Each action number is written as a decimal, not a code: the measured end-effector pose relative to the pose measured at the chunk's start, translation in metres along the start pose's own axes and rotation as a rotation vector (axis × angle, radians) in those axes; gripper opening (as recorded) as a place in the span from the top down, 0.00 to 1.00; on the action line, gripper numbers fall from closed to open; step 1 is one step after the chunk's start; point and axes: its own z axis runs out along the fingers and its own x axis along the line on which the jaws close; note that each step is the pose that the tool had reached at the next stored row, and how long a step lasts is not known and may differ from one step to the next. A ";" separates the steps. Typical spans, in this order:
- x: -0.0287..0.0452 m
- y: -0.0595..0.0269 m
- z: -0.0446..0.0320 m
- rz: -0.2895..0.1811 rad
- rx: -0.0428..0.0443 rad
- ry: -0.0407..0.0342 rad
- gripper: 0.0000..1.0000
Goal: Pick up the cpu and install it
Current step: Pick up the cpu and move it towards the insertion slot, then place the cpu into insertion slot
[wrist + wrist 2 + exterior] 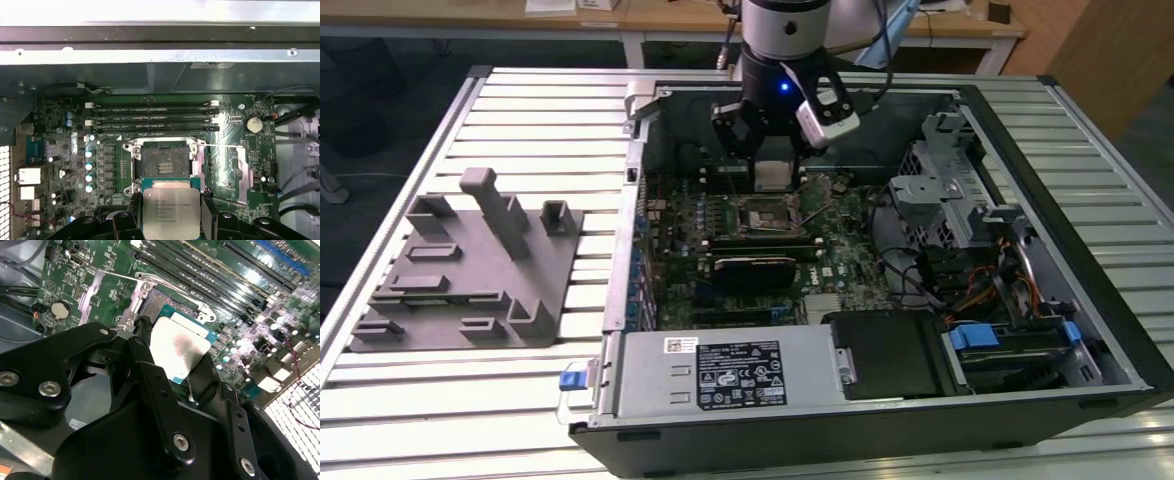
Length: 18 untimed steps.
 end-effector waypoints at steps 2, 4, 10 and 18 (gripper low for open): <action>0.0002 0.0016 0.0035 0.000 0.0003 0.0003 0.45; 0.0004 0.0031 0.0064 -0.001 0.0000 0.0002 0.45; 0.0004 0.0033 0.0069 -0.001 0.0001 0.0004 0.45; 0.0004 0.0033 0.0069 -0.002 0.0001 0.0004 0.45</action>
